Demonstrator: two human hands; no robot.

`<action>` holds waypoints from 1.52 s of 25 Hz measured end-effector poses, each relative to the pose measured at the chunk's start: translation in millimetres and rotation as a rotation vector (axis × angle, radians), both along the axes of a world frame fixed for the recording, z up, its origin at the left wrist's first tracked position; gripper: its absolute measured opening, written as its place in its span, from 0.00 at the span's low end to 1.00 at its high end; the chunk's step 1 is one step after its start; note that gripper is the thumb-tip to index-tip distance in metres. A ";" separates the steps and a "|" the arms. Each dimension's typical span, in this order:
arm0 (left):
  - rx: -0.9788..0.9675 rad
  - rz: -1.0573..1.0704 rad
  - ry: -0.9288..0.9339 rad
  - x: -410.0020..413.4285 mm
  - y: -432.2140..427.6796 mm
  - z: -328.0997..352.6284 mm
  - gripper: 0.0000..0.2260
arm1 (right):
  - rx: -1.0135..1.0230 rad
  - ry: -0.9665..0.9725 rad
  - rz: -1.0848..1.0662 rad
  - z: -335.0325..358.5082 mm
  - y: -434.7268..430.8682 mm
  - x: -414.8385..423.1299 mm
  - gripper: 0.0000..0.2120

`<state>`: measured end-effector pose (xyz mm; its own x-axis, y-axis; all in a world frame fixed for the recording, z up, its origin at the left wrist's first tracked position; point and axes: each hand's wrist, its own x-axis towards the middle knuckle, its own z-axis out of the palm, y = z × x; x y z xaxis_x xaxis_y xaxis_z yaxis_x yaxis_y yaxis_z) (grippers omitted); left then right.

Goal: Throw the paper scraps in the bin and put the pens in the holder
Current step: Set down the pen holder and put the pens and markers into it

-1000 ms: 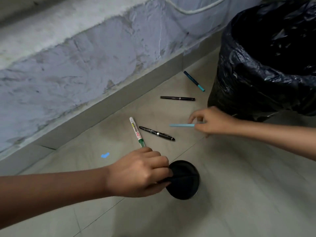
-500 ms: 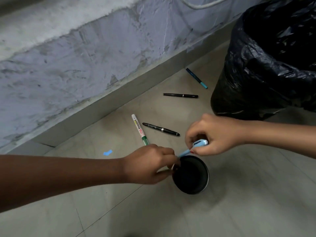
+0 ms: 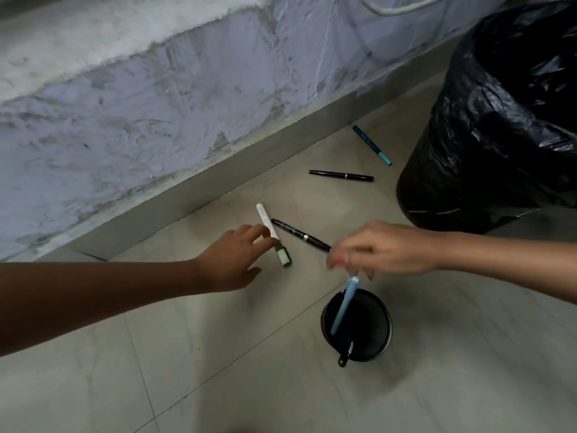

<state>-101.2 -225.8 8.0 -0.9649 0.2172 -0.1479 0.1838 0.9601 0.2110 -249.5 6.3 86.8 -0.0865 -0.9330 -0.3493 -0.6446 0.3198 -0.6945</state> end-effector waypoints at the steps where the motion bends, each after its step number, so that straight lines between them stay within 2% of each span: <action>1: -0.059 -0.048 -0.006 -7.3 -4.2 -2.6 0.28 | -0.057 -0.014 -0.137 -11.5 -6.1 -9.6 0.17; 2: -0.090 -0.121 0.000 -14.6 -6.1 -5.2 0.29 | -0.079 0.052 -0.210 -26.1 -14.3 -20.1 0.16; 3: -0.139 -0.223 0.010 -22.4 -4.8 -6.6 0.29 | -0.040 0.192 -0.195 -42.3 -24.9 -28.2 0.14; 5: -0.344 -0.427 0.003 -37.6 4.7 -9.3 0.22 | 0.156 0.382 -0.096 -73.6 -46.4 -31.8 0.20; 7: -0.487 -0.563 0.037 -48.8 12.8 -15.8 0.12 | 0.258 0.422 -0.040 -97.8 -64.8 -23.0 0.20; 10: -0.486 -0.721 0.153 -56.7 15.1 -15.4 0.10 | 0.232 0.470 -0.036 -99.8 -67.5 -20.6 0.10; 12: -0.268 -0.561 0.276 -47.8 20.7 4.8 0.08 | 0.154 0.468 -0.034 -72.9 -51.6 -33.4 0.08; 13: -0.052 -0.378 0.286 -39.9 28.1 23.1 0.06 | 0.098 0.424 -0.071 -49.9 -39.3 -40.7 0.07; 15: 0.531 0.084 0.234 -19.1 48.4 63.1 0.06 | -0.009 0.351 -0.169 1.2 -6.4 -50.8 0.05; 16: 0.758 0.224 0.227 -8.2 60.5 82.2 0.06 | -0.068 0.349 -0.197 26.2 11.8 -51.1 0.05; 18: 0.964 0.258 0.236 8.2 83.5 108.7 0.06 | -0.173 0.293 -0.213 70.1 43.6 -44.7 0.13; 20: 0.998 0.178 0.191 13.3 99.2 109.7 0.04 | -0.196 0.124 -0.227 91.0 58.3 -29.7 0.15; 22: 0.933 0.149 0.109 10.5 105.6 93.1 0.04 | -0.182 0.042 -0.219 81.2 59.9 -13.2 0.13; 24: 0.830 0.092 0.035 7.3 106.1 74.3 0.06 | -0.158 0.066 -0.113 56.9 55.9 3.4 0.11; 26: 0.815 0.100 -0.059 5.3 104.6 61.3 0.08 | -0.021 0.131 0.009 39.2 52.4 9.1 0.16; 27: 0.853 0.148 -0.083 0.9 102.1 58.2 0.10 | 0.026 0.135 -0.003 33.7 50.6 5.8 0.20; 28: 0.903 0.213 -0.073 -8.8 98.6 56.7 0.12 | 0.000 0.099 -0.117 30.9 45.0 -1.0 0.21; 30: 0.905 0.294 0.018 -42.8 87.3 48.9 0.13 | -0.254 0.080 -0.488 17.2 27.1 -28.1 0.15; 31: 0.811 0.290 0.066 -67.1 80.7 39.1 0.13 | -0.332 0.172 -0.623 5.5 12.8 -44.7 0.10; 32: 0.688 0.275 0.089 -97.2 74.8 29.2 0.14 | -0.297 0.295 -0.680 -6.3 -4.6 -63.8 0.10; 33: 0.562 0.256 0.077 -128.6 70.2 17.8 0.16 | -0.172 0.377 -0.697 -21.7 -24.3 -83.7 0.15; 35: 0.296 0.205 -0.021 -186.1 66.7 -0.9 0.22 | 0.127 0.385 -0.806 -56.7 -58.3 -122.8 0.25; 38: -0.059 0.227 -0.144 -230.8 79.0 -19.5 0.22 | 0.361 0.443 -1.022 -96.2 -78.6 -158.5 0.24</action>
<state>-331.9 -146.8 -11.5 -0.9559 -0.0149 -0.2932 -0.0651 0.9846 0.1623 -407.9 -72.3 -9.4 -0.9197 -0.2114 -0.3309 -0.1360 0.9621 -0.2365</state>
